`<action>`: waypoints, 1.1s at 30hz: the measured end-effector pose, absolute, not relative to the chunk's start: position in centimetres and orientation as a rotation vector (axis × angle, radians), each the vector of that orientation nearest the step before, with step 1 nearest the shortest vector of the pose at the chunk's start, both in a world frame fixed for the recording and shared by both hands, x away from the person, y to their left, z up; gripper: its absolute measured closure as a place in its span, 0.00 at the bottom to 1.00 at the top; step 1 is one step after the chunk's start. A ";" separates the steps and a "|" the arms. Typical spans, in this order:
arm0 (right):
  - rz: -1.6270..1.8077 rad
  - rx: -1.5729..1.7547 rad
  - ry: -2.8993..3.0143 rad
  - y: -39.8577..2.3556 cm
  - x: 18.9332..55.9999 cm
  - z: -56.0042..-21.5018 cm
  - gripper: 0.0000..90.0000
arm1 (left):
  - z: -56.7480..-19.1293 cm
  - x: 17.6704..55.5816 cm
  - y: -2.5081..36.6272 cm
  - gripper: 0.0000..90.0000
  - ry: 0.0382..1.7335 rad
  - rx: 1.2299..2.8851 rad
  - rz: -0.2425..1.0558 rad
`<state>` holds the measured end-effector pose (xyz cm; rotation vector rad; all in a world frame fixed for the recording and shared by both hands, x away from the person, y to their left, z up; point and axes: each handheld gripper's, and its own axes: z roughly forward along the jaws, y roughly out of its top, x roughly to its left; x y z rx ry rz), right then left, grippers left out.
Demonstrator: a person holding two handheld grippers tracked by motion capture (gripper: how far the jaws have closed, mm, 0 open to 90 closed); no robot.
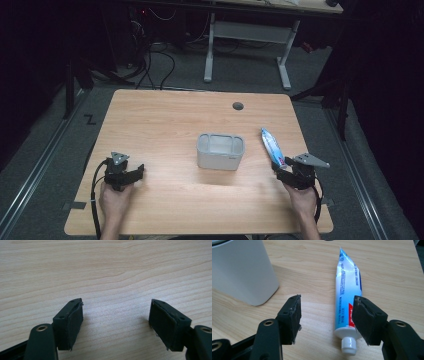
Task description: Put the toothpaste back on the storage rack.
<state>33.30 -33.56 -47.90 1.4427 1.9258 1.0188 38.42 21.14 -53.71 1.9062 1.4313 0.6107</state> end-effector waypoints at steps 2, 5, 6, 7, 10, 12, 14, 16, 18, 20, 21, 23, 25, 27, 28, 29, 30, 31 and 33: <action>1.025 1.442 1.924 -33.7 33.5 -47.7 0.44 | -53.7 38.4 21.1 0.31 1.432 1.906 0.611; 1.024 1.440 1.910 -34.0 33.9 -47.4 0.43 | -53.7 38.4 21.1 0.31 1.432 1.906 0.610; 1.023 1.441 1.908 -34.0 34.0 -47.3 0.43 | -53.7 38.4 21.1 0.31 1.432 1.906 0.610; 1.015 1.446 1.907 -34.1 34.2 -47.2 0.43 | -53.7 38.4 21.1 0.31 1.432 1.906 0.611; 1.004 1.454 1.905 -34.1 34.5 -47.1 0.43 | -53.7 38.4 21.1 0.31 1.432 1.906 0.610; 0.995 1.457 1.913 -34.2 34.8 -47.1 0.43 | -53.7 38.4 21.1 0.31 1.432 1.907 0.610; 0.989 1.461 1.912 -34.2 35.0 -47.0 0.44 | -53.7 38.4 21.1 0.31 1.432 1.907 0.610; 0.980 1.468 1.913 -34.3 35.3 -46.8 0.45 | -53.7 38.4 21.1 0.31 1.432 1.906 0.610; 0.984 1.466 1.907 -34.3 35.5 -46.7 0.45 | -53.7 38.4 21.1 0.31 1.432 1.906 0.610; 0.993 1.450 1.895 -34.3 35.6 -46.4 0.46 | -53.7 38.4 21.1 0.31 1.432 1.906 0.610; 0.990 1.453 1.884 -34.3 35.7 -46.3 0.46 | -53.7 38.4 21.1 0.31 1.432 1.906 0.611; 0.966 1.457 1.851 -34.3 35.8 -46.0 0.45 | -53.7 38.4 21.1 0.31 1.432 1.906 0.611; 0.967 1.451 1.841 -34.3 36.0 -45.8 0.45 | -53.7 38.4 21.1 0.31 1.432 1.906 0.611; 0.945 1.439 1.858 -34.2 36.3 -45.6 0.45 | -53.7 38.4 21.1 0.31 1.431 1.906 0.611; 0.945 1.433 1.867 -34.1 36.5 -45.5 0.45 | -53.7 38.4 21.1 0.31 1.432 1.906 0.610; 0.940 1.438 1.871 -34.1 36.6 -45.5 0.46 | -53.7 38.4 21.1 0.31 1.432 1.906 0.610; 0.934 1.431 1.878 -34.1 36.8 -45.4 0.46 | -53.7 38.4 21.1 0.31 1.432 1.906 0.611; 0.931 1.435 1.884 -34.1 36.9 -45.4 0.46 | -53.7 38.4 21.1 0.31 1.431 1.906 0.611; 0.930 1.437 1.887 -34.2 37.3 -45.2 0.46 | -53.7 38.4 21.1 0.31 1.432 1.906 0.611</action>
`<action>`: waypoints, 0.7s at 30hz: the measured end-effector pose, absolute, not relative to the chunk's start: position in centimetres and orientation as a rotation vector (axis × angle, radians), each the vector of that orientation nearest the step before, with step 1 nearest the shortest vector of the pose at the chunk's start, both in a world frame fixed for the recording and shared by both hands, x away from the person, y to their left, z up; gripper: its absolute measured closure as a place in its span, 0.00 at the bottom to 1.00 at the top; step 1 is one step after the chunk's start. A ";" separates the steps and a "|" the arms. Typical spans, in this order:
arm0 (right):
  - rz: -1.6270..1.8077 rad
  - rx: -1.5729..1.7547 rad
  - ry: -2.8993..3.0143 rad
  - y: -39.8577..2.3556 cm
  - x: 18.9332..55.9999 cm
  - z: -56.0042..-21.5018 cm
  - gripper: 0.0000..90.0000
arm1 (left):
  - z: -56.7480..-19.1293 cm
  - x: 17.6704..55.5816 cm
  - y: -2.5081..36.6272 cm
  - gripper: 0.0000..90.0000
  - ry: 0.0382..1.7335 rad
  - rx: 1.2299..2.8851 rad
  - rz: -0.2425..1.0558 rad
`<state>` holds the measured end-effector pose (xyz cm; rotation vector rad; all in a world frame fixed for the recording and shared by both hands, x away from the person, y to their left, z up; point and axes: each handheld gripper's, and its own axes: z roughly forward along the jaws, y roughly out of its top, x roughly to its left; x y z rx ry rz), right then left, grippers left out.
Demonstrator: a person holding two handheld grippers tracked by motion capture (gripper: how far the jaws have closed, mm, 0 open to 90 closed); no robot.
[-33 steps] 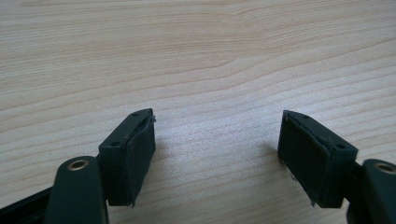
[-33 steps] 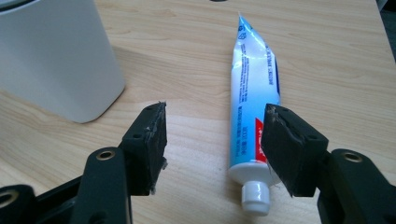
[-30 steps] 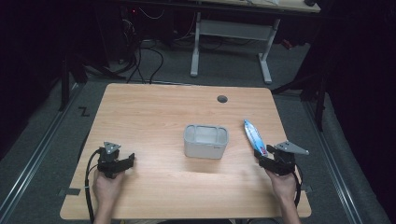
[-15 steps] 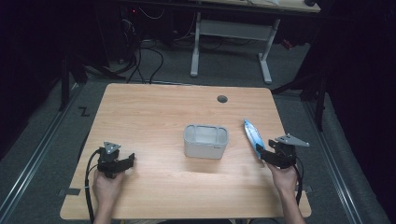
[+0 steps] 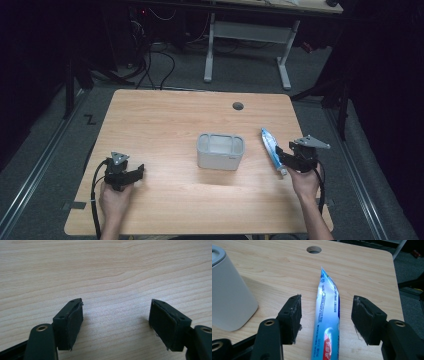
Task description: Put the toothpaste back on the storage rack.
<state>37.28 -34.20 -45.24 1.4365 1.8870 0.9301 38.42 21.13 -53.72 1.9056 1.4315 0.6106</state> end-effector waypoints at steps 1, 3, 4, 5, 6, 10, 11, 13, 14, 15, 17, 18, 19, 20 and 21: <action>0.931 1.437 1.889 -34.2 37.5 -45.2 0.46 | -53.7 38.4 21.1 0.31 1.432 1.906 0.611; 0.932 1.432 1.893 -34.2 37.8 -45.1 0.47 | -53.7 38.4 21.1 0.31 1.431 1.907 0.609; 0.933 1.437 1.897 -34.3 38.0 -45.1 0.47 | -53.7 38.4 21.1 0.31 1.432 1.906 0.611; 0.928 1.448 1.901 -34.2 38.2 -45.1 0.47 | -53.7 38.4 21.1 0.31 1.431 1.906 0.611; 0.921 1.445 1.906 -34.2 38.4 -45.1 0.47 | -53.7 38.4 21.1 0.31 1.431 1.906 0.611; 0.908 1.457 1.921 -34.1 39.2 -45.0 0.46 | -53.7 38.4 21.1 0.31 1.431 1.910 0.610; 0.905 1.455 1.925 -34.0 39.3 -44.9 0.46 | -53.7 38.4 21.1 0.31 1.430 1.910 0.610; 0.887 1.451 1.943 -33.7 39.6 -44.8 0.46 | -53.7 38.4 21.1 0.31 1.430 1.910 0.610; 0.879 1.446 1.950 -33.6 39.7 -44.7 0.46 | -53.7 38.4 21.1 0.31 1.430 1.910 0.610; 0.870 1.444 1.956 -33.4 40.0 -44.7 0.46 | -53.7 38.4 21.1 0.31 1.430 1.910 0.610; 0.864 1.440 1.963 -33.3 40.3 -44.6 0.46 | -53.7 38.4 21.1 0.31 1.431 1.910 0.609; 0.865 1.442 1.963 -33.2 40.4 -44.5 0.46 | -53.7 38.4 21.1 0.31 1.431 1.909 0.611; 0.863 1.445 1.965 -33.2 40.7 -44.5 0.46 | -53.7 38.4 21.1 0.31 1.431 1.908 0.611; 0.854 1.450 1.969 -33.1 40.9 -44.5 0.46 | -53.7 38.4 21.1 0.31 1.430 1.909 0.611; 0.849 1.453 1.974 -33.1 41.0 -44.5 0.46 | -53.7 38.4 21.1 0.31 1.431 1.907 0.610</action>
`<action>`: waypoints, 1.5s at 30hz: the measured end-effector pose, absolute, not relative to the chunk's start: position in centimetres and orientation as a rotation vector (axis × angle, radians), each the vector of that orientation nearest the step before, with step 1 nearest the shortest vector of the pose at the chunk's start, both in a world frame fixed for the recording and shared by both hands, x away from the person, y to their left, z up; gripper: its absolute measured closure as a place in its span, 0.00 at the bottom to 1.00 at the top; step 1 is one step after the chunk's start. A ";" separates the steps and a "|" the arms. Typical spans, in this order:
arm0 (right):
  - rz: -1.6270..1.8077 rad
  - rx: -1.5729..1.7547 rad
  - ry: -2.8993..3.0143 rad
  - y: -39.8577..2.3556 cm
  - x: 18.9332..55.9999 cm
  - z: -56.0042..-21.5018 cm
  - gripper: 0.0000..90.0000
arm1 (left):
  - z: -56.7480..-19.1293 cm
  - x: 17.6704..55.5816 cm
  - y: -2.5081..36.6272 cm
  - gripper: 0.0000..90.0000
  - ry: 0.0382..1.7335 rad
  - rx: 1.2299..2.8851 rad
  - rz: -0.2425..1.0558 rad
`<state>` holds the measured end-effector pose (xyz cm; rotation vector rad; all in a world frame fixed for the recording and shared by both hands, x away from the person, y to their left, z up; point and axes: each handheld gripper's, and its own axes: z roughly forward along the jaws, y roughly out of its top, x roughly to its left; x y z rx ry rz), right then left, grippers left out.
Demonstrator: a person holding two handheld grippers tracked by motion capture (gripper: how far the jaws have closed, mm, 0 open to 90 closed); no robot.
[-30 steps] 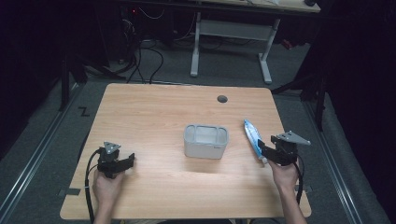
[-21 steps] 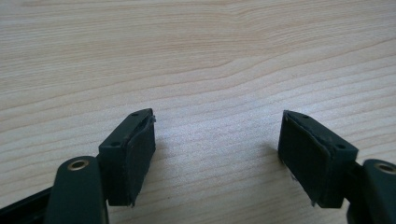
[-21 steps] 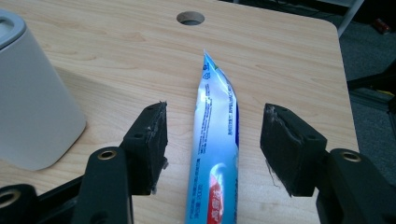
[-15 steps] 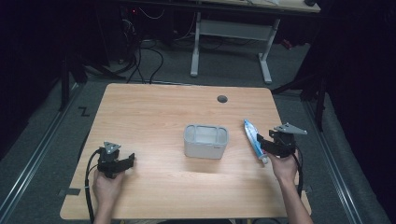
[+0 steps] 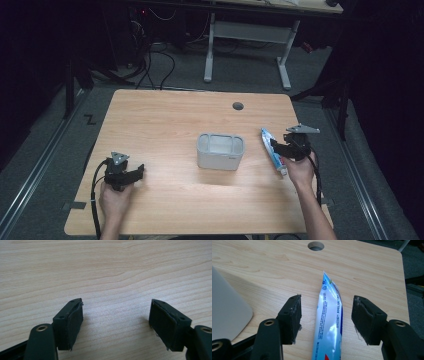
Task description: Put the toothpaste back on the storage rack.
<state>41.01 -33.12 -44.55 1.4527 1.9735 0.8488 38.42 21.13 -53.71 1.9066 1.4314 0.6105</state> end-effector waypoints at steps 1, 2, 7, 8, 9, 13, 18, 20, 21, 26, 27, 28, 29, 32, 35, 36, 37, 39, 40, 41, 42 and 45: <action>0.844 1.455 1.975 -33.1 41.3 -44.6 0.46 | -53.7 38.4 21.1 0.31 1.431 1.906 0.611; 0.842 1.457 1.974 -33.1 41.4 -44.5 0.46 | -53.7 38.4 21.1 0.31 1.431 1.906 0.611; 0.780 1.463 1.997 -32.8 42.4 -44.5 0.45 | -53.7 38.4 21.2 0.31 1.431 1.904 0.608; 0.770 1.465 2.006 -32.7 42.7 -44.5 0.45 | -53.7 38.4 21.2 0.31 1.431 1.905 0.609; 0.769 1.468 2.011 -32.7 42.8 -44.5 0.45 | -53.7 38.4 21.2 0.31 1.431 1.906 0.609; 0.752 1.480 2.029 -32.5 43.7 -44.6 0.45 | -53.7 38.4 21.2 0.31 1.431 1.905 0.608; 0.740 1.520 2.051 -32.6 44.5 -45.1 0.45 | -53.7 38.4 21.2 0.31 1.431 1.905 0.608; 0.736 1.536 2.052 -32.7 44.8 -45.3 0.45 | -53.7 38.4 21.2 0.31 1.432 1.905 0.609; 0.733 1.546 2.054 -32.8 45.0 -45.4 0.45 | -53.7 38.4 21.2 0.31 1.432 1.904 0.608; 0.676 1.580 2.074 -32.9 45.9 -46.0 0.44 | -53.7 38.4 21.2 0.31 1.432 1.904 0.608; 0.662 1.586 2.075 -32.9 46.0 -46.1 0.44 | -53.7 38.4 21.2 0.31 1.432 1.904 0.608; 0.648 1.582 2.078 -32.9 46.2 -46.3 0.44 | -53.7 38.4 21.2 0.31 1.431 1.904 0.608; 0.636 1.587 2.079 -32.9 46.3 -46.4 0.44 | -53.7 38.4 21.2 0.31 1.431 1.905 0.608; 0.626 1.607 2.087 -32.9 46.6 -46.9 0.43 | -53.7 38.4 21.2 0.31 1.431 1.906 0.609; 0.617 1.624 2.095 -33.0 46.9 -47.3 0.43 | -53.7 38.4 21.2 0.31 1.432 1.907 0.610; 0.615 1.629 2.101 -33.0 47.0 -47.5 0.43 | -53.7 38.4 21.1 0.31 1.432 1.907 0.610; 0.617 1.637 2.102 -33.1 47.1 -47.6 0.43 | -53.7 38.4 21.1 0.31 1.432 1.907 0.610; 0.625 1.651 2.105 -33.1 47.3 -47.9 0.43 | -53.7 38.4 21.1 0.31 1.431 1.907 0.611; 0.622 1.656 2.107 -33.2 47.4 -47.9 0.43 | -53.7 38.4 21.1 0.31 1.431 1.909 0.611; 0.621 1.661 2.105 -33.2 47.5 -48.1 0.43 | -53.7 38.4 21.1 0.31 1.431 1.907 0.611; 0.620 1.669 2.108 -33.2 47.6 -48.2 0.43 | -53.7 38.4 21.1 0.31 1.432 1.906 0.611; 0.606 1.687 2.109 -33.4 47.8 -48.5 0.43 | -53.7 38.4 21.1 0.31 1.431 1.908 0.611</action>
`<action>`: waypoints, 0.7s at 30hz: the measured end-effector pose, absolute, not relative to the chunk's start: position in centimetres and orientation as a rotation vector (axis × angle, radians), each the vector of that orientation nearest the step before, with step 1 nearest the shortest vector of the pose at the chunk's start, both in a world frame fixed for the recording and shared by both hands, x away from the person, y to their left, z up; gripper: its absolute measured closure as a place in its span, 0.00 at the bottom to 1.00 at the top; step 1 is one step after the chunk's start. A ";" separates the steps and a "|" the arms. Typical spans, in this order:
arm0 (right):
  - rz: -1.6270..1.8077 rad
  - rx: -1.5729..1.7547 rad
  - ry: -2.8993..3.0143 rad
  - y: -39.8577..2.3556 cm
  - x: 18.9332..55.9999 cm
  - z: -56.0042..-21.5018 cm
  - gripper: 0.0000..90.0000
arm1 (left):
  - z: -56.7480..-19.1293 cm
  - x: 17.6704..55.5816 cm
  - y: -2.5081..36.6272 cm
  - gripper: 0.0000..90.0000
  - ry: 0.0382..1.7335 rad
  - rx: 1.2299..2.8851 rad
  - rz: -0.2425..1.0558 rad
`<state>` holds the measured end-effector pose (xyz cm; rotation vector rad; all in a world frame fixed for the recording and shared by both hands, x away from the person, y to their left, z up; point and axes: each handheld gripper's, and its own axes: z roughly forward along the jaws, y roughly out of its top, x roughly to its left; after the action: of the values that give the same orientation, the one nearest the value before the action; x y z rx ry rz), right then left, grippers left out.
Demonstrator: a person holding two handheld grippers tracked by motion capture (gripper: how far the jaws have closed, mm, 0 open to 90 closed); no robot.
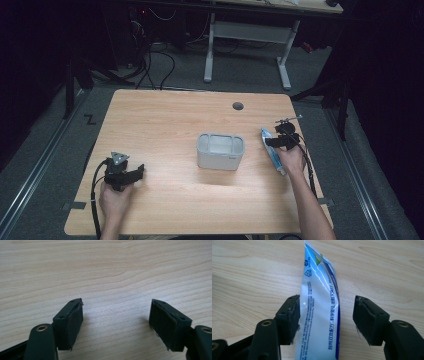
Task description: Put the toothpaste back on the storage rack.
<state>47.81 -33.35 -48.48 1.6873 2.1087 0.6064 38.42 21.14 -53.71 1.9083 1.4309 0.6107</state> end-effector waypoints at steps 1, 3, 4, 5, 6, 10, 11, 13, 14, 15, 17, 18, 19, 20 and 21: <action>0.598 1.703 2.114 -33.4 47.9 -48.6 0.43 | -53.7 38.4 21.1 0.31 1.431 1.906 0.611; 0.607 1.728 2.118 -33.5 48.1 -48.8 0.43 | -53.7 38.4 21.1 0.31 1.431 1.907 0.611; 0.607 1.734 2.121 -33.4 48.1 -48.9 0.43 | -53.7 38.4 21.1 0.31 1.431 1.910 0.610; 0.601 1.731 2.132 -33.3 48.2 -48.9 0.44 | -53.7 38.4 21.1 0.31 1.431 1.909 0.610; 0.596 1.725 2.146 -33.2 48.2 -49.0 0.44 | -53.7 38.4 21.1 0.31 1.431 1.908 0.611; 0.539 1.720 2.187 -32.5 48.6 -49.5 0.45 | -53.7 38.4 21.1 0.31 1.432 1.907 0.611; 0.530 1.714 2.193 -32.4 48.7 -49.7 0.46 | -53.7 38.4 21.1 0.31 1.431 1.906 0.611; 0.518 1.719 2.203 -32.2 48.8 -50.0 0.49 | -53.7 38.4 21.1 0.31 1.432 1.907 0.611; 0.513 1.726 2.204 -32.1 48.9 -50.2 0.49 | -53.7 38.4 21.1 0.31 1.433 1.907 0.611; 0.523 1.721 2.204 -32.1 48.9 -50.3 0.52 | -53.7 38.4 21.1 0.31 1.432 1.907 0.611; 0.516 1.715 2.213 -32.0 48.9 -50.2 0.54 | -53.7 38.4 21.1 0.31 1.431 1.907 0.611; 0.514 1.714 2.219 -32.0 48.9 -50.2 0.55 | -53.7 38.4 21.1 0.31 1.431 1.906 0.611; 0.509 1.715 2.224 -31.9 49.0 -50.1 0.56 | -53.7 38.4 21.1 0.31 1.432 1.906 0.611; 0.507 1.713 2.230 -31.9 49.0 -50.1 0.57 | -53.7 38.4 21.1 0.31 1.431 1.906 0.611; 0.514 1.710 2.238 -31.9 49.0 -50.1 0.58 | -53.7 38.4 21.1 0.31 1.431 1.906 0.611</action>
<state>49.04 -31.85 -50.10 1.7104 2.2377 0.5144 38.42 21.14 -53.71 1.9065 1.4313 0.6108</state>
